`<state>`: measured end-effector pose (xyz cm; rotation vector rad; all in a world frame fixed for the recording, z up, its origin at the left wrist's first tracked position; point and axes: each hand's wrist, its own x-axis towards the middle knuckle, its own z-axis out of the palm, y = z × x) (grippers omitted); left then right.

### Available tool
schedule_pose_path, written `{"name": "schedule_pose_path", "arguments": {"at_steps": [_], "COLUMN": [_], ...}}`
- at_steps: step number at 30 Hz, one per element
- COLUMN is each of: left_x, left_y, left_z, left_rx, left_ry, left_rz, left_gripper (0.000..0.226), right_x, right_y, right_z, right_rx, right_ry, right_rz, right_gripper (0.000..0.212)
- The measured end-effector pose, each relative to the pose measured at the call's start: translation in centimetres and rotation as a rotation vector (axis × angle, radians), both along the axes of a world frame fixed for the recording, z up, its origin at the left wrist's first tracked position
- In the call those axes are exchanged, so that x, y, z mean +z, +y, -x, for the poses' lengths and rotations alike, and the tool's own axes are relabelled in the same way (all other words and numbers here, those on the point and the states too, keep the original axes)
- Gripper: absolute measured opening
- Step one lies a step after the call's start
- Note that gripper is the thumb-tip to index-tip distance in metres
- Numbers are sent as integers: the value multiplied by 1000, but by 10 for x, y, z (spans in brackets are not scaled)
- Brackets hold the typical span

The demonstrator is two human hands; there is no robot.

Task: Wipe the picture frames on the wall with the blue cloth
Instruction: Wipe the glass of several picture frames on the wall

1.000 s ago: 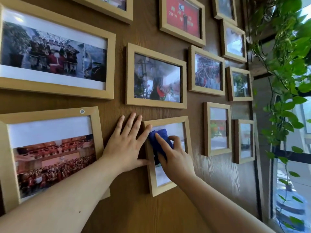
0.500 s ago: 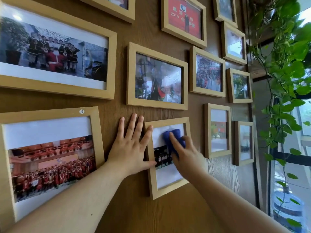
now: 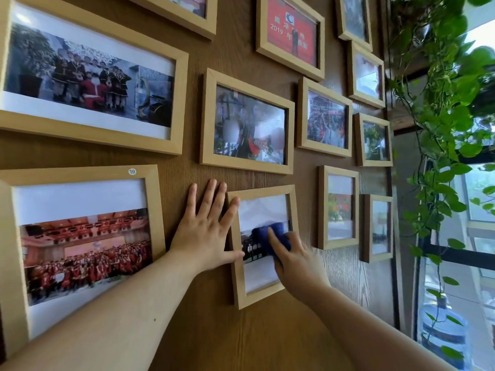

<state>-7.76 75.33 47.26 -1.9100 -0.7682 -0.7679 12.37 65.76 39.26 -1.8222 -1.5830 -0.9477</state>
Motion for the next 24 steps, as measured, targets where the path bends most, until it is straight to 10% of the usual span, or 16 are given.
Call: {"name": "schedule_pose_path", "arguments": {"at_steps": [16, 24], "left_x": [0, 0], "left_y": [3, 4], "left_z": [2, 2], "left_rx": [8, 19], "left_ry": [12, 20], "left_rz": [-17, -15], "left_gripper": [114, 116], "right_x": [-26, -40], "right_y": [-14, -31], "right_z": [7, -42], "right_rx": [124, -89], "right_ry": [-271, -57], "right_rz": [280, 247], "right_gripper": [60, 56]}}
